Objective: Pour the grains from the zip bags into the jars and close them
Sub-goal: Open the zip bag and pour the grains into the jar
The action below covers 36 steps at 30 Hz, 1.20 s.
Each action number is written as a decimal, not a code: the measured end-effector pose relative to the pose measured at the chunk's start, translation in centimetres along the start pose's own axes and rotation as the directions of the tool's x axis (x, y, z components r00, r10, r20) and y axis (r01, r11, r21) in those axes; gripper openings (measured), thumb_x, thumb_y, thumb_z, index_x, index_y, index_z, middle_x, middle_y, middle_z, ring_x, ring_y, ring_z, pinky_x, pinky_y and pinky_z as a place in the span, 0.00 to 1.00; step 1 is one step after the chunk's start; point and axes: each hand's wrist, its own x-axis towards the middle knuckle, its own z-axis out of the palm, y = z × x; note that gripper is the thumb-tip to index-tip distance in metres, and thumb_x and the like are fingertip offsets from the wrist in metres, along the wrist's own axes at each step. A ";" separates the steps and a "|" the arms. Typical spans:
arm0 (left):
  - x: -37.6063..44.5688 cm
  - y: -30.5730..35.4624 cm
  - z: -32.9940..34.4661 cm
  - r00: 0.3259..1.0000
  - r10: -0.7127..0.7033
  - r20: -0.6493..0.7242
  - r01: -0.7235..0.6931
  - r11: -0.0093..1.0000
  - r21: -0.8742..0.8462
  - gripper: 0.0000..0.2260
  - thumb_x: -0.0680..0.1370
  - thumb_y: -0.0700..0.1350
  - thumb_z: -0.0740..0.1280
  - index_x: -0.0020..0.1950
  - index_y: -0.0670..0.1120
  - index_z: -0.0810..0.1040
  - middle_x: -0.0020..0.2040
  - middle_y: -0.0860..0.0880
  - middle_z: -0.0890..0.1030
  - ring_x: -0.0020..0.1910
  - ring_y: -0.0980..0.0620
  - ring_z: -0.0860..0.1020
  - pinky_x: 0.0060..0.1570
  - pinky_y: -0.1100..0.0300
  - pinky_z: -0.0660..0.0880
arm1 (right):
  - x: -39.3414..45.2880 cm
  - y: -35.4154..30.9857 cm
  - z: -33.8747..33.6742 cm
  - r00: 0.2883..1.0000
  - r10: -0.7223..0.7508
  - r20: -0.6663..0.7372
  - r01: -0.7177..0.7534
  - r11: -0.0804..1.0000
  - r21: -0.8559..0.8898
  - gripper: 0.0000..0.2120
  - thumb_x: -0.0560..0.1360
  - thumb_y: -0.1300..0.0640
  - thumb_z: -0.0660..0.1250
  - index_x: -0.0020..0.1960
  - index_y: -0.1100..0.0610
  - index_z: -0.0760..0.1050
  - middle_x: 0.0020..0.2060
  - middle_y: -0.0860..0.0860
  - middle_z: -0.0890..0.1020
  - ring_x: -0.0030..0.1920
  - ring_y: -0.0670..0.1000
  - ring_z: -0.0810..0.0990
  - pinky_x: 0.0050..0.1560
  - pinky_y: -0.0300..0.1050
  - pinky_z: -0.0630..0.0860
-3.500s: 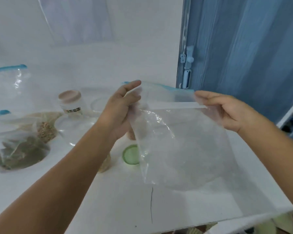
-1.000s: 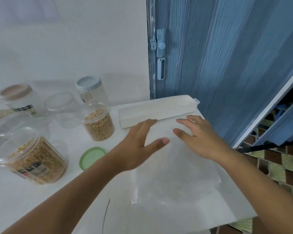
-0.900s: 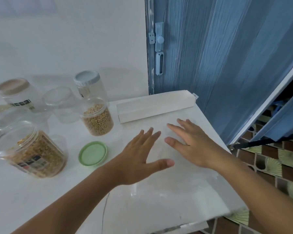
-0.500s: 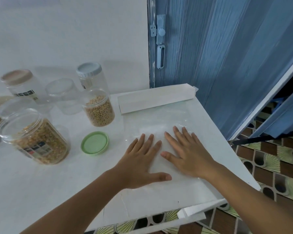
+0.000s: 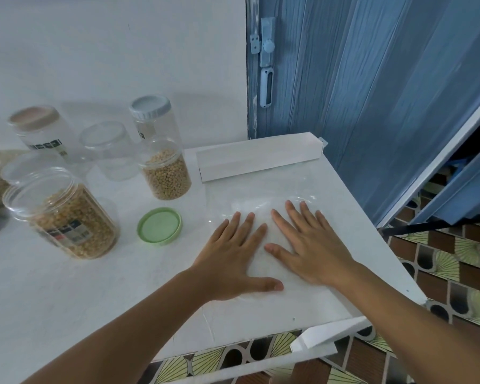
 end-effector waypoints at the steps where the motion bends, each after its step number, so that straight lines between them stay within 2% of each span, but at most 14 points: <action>1: 0.0 0.0 0.0 1.000 0.000 -0.002 0.000 1.000 0.000 0.53 0.71 0.85 0.48 0.84 0.56 0.33 0.82 0.51 0.28 0.79 0.50 0.25 0.81 0.46 0.34 | 0.0 0.0 -0.1 1.000 0.003 0.001 -0.003 1.000 -0.001 0.40 0.76 0.23 0.33 0.82 0.40 0.31 0.82 0.47 0.32 0.82 0.53 0.30 0.82 0.56 0.37; 6: 0.1 -0.1 0.2 1.000 -0.002 -0.016 0.002 1.000 -0.013 0.53 0.70 0.85 0.48 0.84 0.56 0.34 0.83 0.51 0.29 0.80 0.50 0.26 0.81 0.47 0.33 | -0.1 -0.2 -0.2 1.000 0.002 0.022 -0.003 1.000 0.001 0.40 0.77 0.24 0.36 0.83 0.40 0.32 0.82 0.47 0.32 0.82 0.53 0.30 0.82 0.56 0.36; 10: 0.1 -0.3 0.1 0.999 -0.007 -0.044 0.002 0.995 -0.096 0.51 0.70 0.84 0.49 0.85 0.58 0.41 0.84 0.53 0.34 0.81 0.52 0.30 0.81 0.48 0.34 | 0.3 0.2 -1.1 0.992 0.002 0.126 -0.014 0.995 0.094 0.37 0.82 0.30 0.47 0.83 0.39 0.34 0.82 0.45 0.31 0.81 0.51 0.28 0.81 0.54 0.33; 13: 0.1 -0.7 -0.8 0.990 -0.080 -0.118 0.025 0.911 -0.413 0.45 0.71 0.81 0.54 0.82 0.58 0.63 0.85 0.55 0.53 0.84 0.57 0.45 0.82 0.55 0.43 | 0.8 1.0 -2.7 0.975 -0.020 0.221 -0.037 0.968 0.250 0.38 0.83 0.38 0.58 0.84 0.40 0.39 0.83 0.43 0.35 0.81 0.48 0.30 0.81 0.51 0.34; 15: -0.1 -1.1 -1.7 0.963 -0.172 -0.206 0.017 0.805 -0.594 0.30 0.77 0.71 0.63 0.73 0.55 0.77 0.77 0.55 0.71 0.78 0.61 0.62 0.79 0.58 0.57 | 1.1 1.4 -3.9 0.966 -0.025 0.258 -0.055 0.953 0.299 0.38 0.83 0.40 0.61 0.85 0.41 0.43 0.84 0.43 0.39 0.82 0.47 0.33 0.81 0.49 0.38; 17: -0.8 -1.5 -2.8 0.921 -0.244 -0.305 -0.004 0.775 -0.632 0.14 0.81 0.58 0.69 0.63 0.53 0.83 0.63 0.59 0.82 0.63 0.65 0.75 0.68 0.58 0.71 | 1.1 1.3 -5.3 0.966 -0.005 0.259 -0.081 0.943 0.322 0.37 0.82 0.40 0.63 0.85 0.42 0.48 0.84 0.44 0.46 0.84 0.48 0.41 0.82 0.49 0.46; 19: -2.0 -1.8 -4.1 0.883 -0.313 -0.350 -0.005 0.738 -0.675 0.05 0.82 0.52 0.70 0.55 0.55 0.85 0.50 0.60 0.86 0.53 0.64 0.82 0.57 0.57 0.78 | 1.3 0.4 -6.5 0.981 0.015 0.194 -0.076 0.947 0.311 0.34 0.82 0.40 0.64 0.83 0.42 0.54 0.82 0.47 0.58 0.82 0.51 0.54 0.79 0.48 0.57; 22: -5.1 -2.3 -6.1 0.813 -0.361 -0.457 -0.019 0.768 -0.641 0.04 0.82 0.51 0.71 0.48 0.57 0.84 0.37 0.59 0.84 0.43 0.58 0.83 0.44 0.60 0.76 | 1.7 -2.4 -7.6 0.997 -0.023 0.078 0.002 0.964 0.265 0.33 0.80 0.36 0.65 0.81 0.40 0.59 0.75 0.45 0.66 0.77 0.51 0.62 0.71 0.47 0.65; 25: -9.6 -3.3 -8.1 0.605 -0.354 -0.713 -0.077 0.865 -0.495 0.02 0.80 0.50 0.73 0.51 0.55 0.85 0.36 0.58 0.80 0.41 0.56 0.81 0.43 0.64 0.75 | 2.7 -6.2 -8.1 0.996 -0.087 0.031 0.070 0.931 0.357 0.34 0.78 0.34 0.67 0.80 0.40 0.61 0.70 0.43 0.70 0.73 0.47 0.65 0.69 0.45 0.68; 28: -13.7 -5.1 -9.4 0.342 -0.439 -0.831 0.052 0.892 -0.450 0.11 0.78 0.53 0.74 0.59 0.53 0.83 0.44 0.56 0.76 0.48 0.52 0.76 0.51 0.60 0.71 | 4.6 -10.5 -8.0 0.990 -0.141 0.017 0.124 0.918 0.377 0.38 0.76 0.32 0.68 0.80 0.43 0.61 0.68 0.45 0.70 0.71 0.47 0.66 0.69 0.47 0.69; 30: -15.5 -6.8 -9.7 0.213 -0.594 -0.776 0.145 0.804 -0.576 0.21 0.76 0.53 0.77 0.66 0.53 0.78 0.55 0.53 0.73 0.60 0.48 0.71 0.60 0.56 0.68 | 6.1 -13.3 -7.6 0.983 -0.171 0.063 0.139 0.927 0.349 0.43 0.73 0.29 0.69 0.81 0.45 0.60 0.71 0.48 0.69 0.73 0.52 0.65 0.70 0.52 0.69; 31: -16.2 -7.8 -9.6 0.180 -0.680 -0.710 0.156 0.733 -0.662 0.27 0.73 0.53 0.79 0.70 0.53 0.74 0.61 0.52 0.70 0.66 0.47 0.68 0.65 0.54 0.66 | 6.9 -14.5 -7.3 0.979 -0.173 0.107 0.130 0.938 0.322 0.46 0.71 0.27 0.69 0.81 0.47 0.60 0.72 0.50 0.67 0.74 0.55 0.64 0.70 0.54 0.68; 33: -17.2 -10.0 -9.4 0.180 -0.801 -0.571 0.178 0.598 -0.781 0.41 0.69 0.55 0.81 0.77 0.54 0.66 0.70 0.51 0.64 0.74 0.47 0.62 0.72 0.52 0.64 | 8.3 -16.8 -6.5 0.970 -0.158 0.182 0.110 0.962 0.251 0.50 0.66 0.23 0.70 0.78 0.49 0.61 0.71 0.54 0.66 0.73 0.58 0.64 0.67 0.56 0.70; 36: -17.7 -13.5 -8.9 0.282 -0.859 -0.428 0.237 0.495 -0.836 0.52 0.63 0.65 0.80 0.81 0.54 0.60 0.76 0.51 0.63 0.77 0.50 0.63 0.76 0.49 0.63 | 9.8 -19.1 -5.3 0.965 -0.119 0.232 0.078 0.981 0.180 0.57 0.59 0.19 0.70 0.77 0.51 0.60 0.70 0.55 0.65 0.72 0.60 0.64 0.67 0.57 0.69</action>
